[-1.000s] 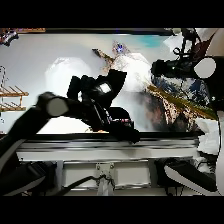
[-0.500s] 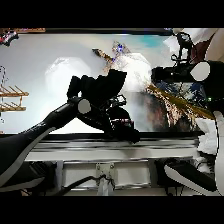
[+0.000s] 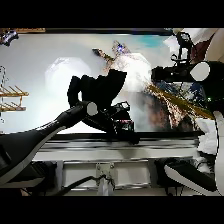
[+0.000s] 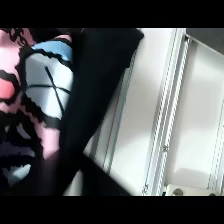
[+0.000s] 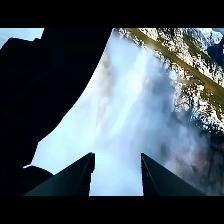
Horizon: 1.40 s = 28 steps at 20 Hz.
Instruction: Fold the clothes and pants, and hang the long-sleeved shirts on hangers.
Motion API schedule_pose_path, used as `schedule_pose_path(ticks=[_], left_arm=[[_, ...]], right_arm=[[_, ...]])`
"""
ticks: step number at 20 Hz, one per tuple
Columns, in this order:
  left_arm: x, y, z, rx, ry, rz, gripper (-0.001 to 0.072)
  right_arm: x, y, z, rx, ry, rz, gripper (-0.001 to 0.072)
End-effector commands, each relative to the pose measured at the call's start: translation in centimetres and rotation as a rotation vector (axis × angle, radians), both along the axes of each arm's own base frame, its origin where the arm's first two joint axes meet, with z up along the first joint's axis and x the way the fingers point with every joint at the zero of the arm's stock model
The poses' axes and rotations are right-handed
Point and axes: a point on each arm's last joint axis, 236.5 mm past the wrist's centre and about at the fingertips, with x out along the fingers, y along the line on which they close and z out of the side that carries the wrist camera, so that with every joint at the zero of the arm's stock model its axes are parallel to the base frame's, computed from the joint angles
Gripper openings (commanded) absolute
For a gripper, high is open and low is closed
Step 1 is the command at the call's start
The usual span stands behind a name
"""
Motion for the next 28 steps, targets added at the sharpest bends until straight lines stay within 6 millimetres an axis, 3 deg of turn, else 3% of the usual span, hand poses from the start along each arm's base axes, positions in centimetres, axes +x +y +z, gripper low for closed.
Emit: schedule_pose_path(ticks=[1, 3, 6, 7, 9, 11, 13, 16, 20, 24, 28], left_arm=[[0.0, -0.4, 0.4, -0.013, 0.007, 0.004, 0.0013], [2.5, -0.3, 4.5, -0.081, -0.046, 0.075, 0.0012], [8.8, 1.9, 16.5, -0.274, -0.267, 0.212, 0.0011], [10.8, 3.5, 21.0, -0.334, -0.374, 0.267, 0.001], [14.4, 7.8, 28.2, -0.381, -0.589, 0.402, 0.001], [16.3, 11.8, 32.0, -0.365, -0.717, 0.509, 0.001], [17.5, 14.3, 32.2, -0.313, -0.75, 0.578, 0.001], [19.4, 16.8, 30.5, -0.192, -0.778, 0.647, 0.001], [20.2, 17.5, 29.9, -0.154, -0.792, 0.669, 0.001], [20.7, 17.5, 30.5, -0.173, -0.816, 0.681, 0.001], [20.9, 16.1, 31.7, -0.271, -0.796, 0.704, 0.0011]], right_arm=[[0.1, -0.2, 0.0, 0.0, -0.003, -0.006, 0.0364], [0.1, -0.6, 0.0, -0.013, -0.004, -0.011, 0.0364], [-0.1, -0.7, 0.3, -0.016, -0.008, -0.011, 0.036], [-0.1, -0.7, 0.5, -0.014, -0.011, -0.011, 0.036], [-0.4, -0.3, 1.0, 0.006, -0.021, -0.008, 0.036], [-1.0, 0.7, 2.0, 0.05, -0.031, 0.009, 0.036], [-2.6, 2.9, 3.2, 0.118, -0.032, 0.074, 0.036], [-6.5, 5.8, 3.2, 0.134, -0.027, 0.17, 0.0361], [-13.5, 8.3, -1.5, 0.115, 0.043, 0.272, 0.0361], [-20.2, 12.5, -6.2, 0.13, 0.021, 0.438, 0.0359], [-22.8, 16.6, -9.2, 0.047, -0.108, 0.655, 0.0365]])
